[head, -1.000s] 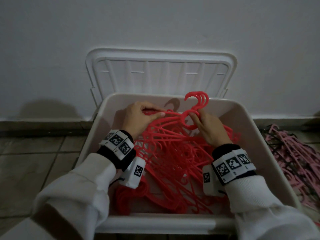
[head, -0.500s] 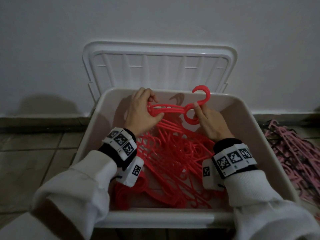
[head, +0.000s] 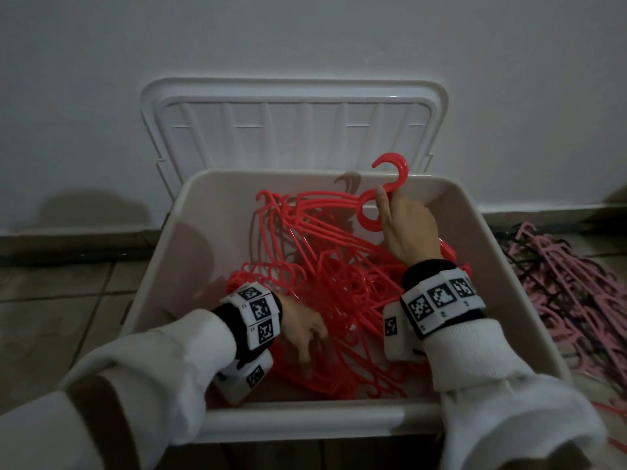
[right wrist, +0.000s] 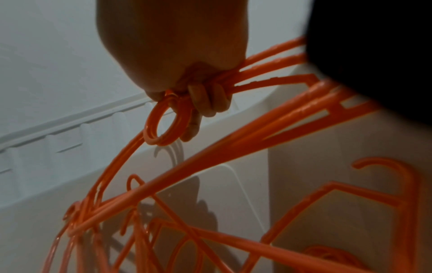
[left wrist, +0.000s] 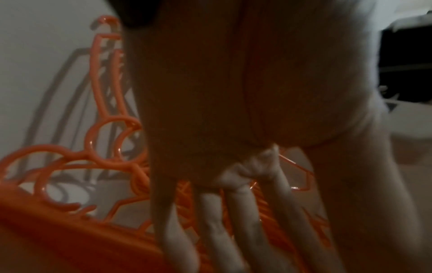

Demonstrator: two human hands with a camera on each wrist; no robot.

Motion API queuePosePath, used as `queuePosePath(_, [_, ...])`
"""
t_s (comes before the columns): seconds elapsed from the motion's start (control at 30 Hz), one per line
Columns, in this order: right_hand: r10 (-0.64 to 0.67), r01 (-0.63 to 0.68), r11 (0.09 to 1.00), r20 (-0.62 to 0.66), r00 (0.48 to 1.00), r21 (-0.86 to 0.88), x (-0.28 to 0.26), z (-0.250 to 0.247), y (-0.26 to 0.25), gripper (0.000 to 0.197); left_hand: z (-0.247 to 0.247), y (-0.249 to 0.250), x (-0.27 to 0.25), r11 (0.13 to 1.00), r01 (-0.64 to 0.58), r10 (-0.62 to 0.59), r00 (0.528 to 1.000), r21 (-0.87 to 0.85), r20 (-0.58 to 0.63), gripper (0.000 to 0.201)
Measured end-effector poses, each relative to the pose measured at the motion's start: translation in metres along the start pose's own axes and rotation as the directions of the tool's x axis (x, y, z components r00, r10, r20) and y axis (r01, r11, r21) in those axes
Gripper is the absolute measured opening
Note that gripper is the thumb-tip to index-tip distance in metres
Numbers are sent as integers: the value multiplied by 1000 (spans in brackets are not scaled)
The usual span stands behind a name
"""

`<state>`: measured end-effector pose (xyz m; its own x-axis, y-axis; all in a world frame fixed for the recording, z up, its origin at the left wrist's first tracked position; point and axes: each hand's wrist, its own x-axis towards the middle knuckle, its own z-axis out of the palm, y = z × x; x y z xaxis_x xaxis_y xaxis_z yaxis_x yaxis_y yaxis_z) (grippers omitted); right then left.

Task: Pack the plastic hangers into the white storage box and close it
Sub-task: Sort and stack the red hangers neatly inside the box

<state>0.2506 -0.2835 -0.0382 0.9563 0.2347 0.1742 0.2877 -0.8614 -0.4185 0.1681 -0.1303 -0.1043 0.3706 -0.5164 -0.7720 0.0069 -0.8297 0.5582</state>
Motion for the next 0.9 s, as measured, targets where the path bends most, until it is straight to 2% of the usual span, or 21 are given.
queuePosePath(0.03, [-4, 4, 1000, 2, 1000, 5, 0, 0, -1, 46, 1, -2, 1, 998, -3, 5, 999, -59, 35, 37])
queuePosePath(0.1, [-17, 17, 1000, 2, 1000, 18, 0, -1, -1, 47, 2, -5, 2, 994, -23, 26, 999, -108, 31, 33])
queuePosePath(0.23, [-16, 16, 999, 6, 1000, 41, 0, 0, -1, 47, -4, 0, -4, 982, -138, 127, 987, -128, -94, 23])
queuePosePath(0.3, [-11, 11, 999, 4, 1000, 44, 0, -1, -1, 47, -11, 5, -10, 963, -231, 198, 955, -139, -219, 19])
queuePosePath(0.43, [-23, 23, 999, -16, 1000, 30, 0, -1, -2, 47, -27, 6, -19, 893, -417, 278, 806, -168, -522, 5])
queuePosePath(0.53, [-18, 18, 999, -9, 1000, 35, 0, -1, -2, 48, -32, 2, -19, 864, -465, 220, 694, -193, -686, 6])
queuePosePath(0.67, [-7, 7, 1000, 70, 998, -1, -1, -3, -3, 48, -36, -1, -16, 845, -508, 183, 570, -169, -801, 7])
queuePosePath(0.77, [-21, 26, 999, 131, 991, -34, -2, -2, -2, 39, -41, -5, -16, 848, -506, 125, 482, -159, -867, 1])
queuePosePath(0.9, [-56, 67, 994, 129, 990, -83, -2, -1, -3, 42, -44, -7, -16, 846, -522, 119, 383, -108, -916, 1])
